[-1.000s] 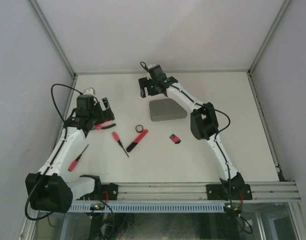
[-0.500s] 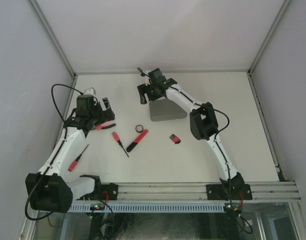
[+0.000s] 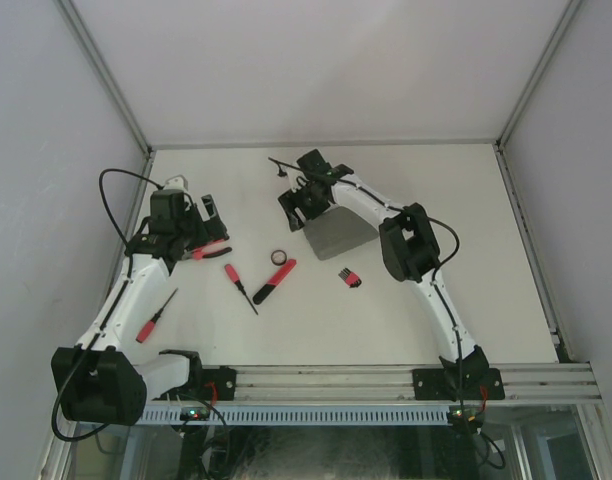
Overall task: Sort the tools into containers
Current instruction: Move the storage box to the center of the board.
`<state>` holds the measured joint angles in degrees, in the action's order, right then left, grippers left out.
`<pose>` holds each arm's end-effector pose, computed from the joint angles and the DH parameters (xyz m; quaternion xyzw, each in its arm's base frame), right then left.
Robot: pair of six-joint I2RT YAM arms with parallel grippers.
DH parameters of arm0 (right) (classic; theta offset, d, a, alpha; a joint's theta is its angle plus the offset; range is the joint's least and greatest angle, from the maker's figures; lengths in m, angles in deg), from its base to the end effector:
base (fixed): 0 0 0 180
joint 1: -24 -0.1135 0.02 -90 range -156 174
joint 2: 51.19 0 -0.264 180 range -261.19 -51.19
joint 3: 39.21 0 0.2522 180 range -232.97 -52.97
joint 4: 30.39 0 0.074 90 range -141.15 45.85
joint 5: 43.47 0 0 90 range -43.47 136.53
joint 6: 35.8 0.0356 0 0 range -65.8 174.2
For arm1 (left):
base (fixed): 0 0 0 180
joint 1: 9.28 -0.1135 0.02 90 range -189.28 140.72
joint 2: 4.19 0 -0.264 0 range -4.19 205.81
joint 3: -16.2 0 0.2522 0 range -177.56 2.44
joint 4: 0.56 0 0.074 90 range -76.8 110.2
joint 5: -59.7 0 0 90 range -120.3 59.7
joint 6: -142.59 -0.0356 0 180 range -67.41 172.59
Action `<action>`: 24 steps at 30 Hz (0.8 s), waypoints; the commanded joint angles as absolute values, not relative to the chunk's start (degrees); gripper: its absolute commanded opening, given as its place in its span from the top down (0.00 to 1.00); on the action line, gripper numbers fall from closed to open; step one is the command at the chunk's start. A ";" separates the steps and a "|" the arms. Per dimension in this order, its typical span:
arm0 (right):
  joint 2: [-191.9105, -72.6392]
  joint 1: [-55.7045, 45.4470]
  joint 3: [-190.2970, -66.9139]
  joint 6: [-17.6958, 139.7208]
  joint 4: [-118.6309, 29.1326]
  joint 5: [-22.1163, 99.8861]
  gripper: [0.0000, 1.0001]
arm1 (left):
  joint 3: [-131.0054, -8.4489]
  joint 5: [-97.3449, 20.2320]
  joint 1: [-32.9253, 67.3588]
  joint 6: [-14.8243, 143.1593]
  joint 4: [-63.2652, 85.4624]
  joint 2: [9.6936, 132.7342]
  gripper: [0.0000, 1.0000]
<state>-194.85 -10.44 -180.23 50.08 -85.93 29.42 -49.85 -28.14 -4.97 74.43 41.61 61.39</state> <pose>0.4407 0.3149 0.1665 -0.3525 0.8842 0.2090 0.2242 0.2443 -0.0171 0.2831 -0.1466 0.9005 -0.0758 0.4023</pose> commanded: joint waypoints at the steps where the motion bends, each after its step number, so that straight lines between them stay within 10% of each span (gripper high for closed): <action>1: -187.85 -10.81 -176.57 45.55 -89.22 26.92 0.27 | -53.68 -29.19 -5.44 74.47 40.04 60.95 0.03; 16: -169.82 -5.85 -153.66 45.22 -86.66 21.59 0.30 | -53.59 -29.38 -5.29 74.23 40.06 60.76 0.02; 24: -154.27 4.18 -132.49 70.98 -66.85 27.66 0.29 | -53.99 -28.06 -2.13 73.59 39.50 61.05 0.01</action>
